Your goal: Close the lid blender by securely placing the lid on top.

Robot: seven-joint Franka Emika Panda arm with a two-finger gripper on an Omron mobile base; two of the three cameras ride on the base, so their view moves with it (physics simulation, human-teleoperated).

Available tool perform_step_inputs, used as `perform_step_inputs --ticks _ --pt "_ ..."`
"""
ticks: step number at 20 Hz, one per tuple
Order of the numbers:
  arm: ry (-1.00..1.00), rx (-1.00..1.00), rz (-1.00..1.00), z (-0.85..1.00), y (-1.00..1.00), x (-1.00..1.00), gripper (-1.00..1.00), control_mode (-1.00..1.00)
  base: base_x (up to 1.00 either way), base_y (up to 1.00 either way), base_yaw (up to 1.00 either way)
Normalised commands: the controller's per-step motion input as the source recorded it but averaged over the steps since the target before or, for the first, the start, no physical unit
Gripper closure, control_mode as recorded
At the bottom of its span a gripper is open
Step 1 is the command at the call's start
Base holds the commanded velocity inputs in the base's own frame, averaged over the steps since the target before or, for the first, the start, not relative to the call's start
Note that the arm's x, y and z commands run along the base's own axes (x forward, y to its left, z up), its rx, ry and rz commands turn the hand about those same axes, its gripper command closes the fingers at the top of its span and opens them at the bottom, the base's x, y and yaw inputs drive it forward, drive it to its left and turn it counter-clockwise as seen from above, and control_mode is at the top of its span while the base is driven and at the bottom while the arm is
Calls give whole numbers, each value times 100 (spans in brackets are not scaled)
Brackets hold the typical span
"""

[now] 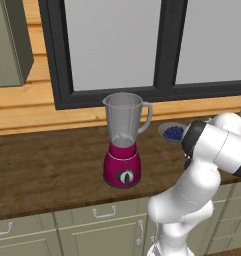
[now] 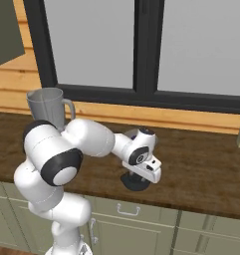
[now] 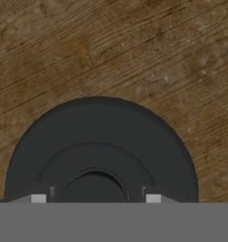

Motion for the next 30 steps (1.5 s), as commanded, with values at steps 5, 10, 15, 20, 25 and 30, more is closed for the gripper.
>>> perform_step_inputs --ticks 5,10,15,20,25,30 --pt "0 -5 8 -100 91 -30 100 -100 0 0 0" --pt "0 -6 7 -96 100 -30 100 -100 0 0 0" --pt "0 3 9 -51 35 -35 100 -100 0 0 0" --pt "-1 13 13 -26 -23 -28 100 -100 0 0 0" --pt "0 8 6 -12 2 -21 100 -100 0 0 0" --pt "-4 1 0 42 12 -32 100 -100 0 0 0"
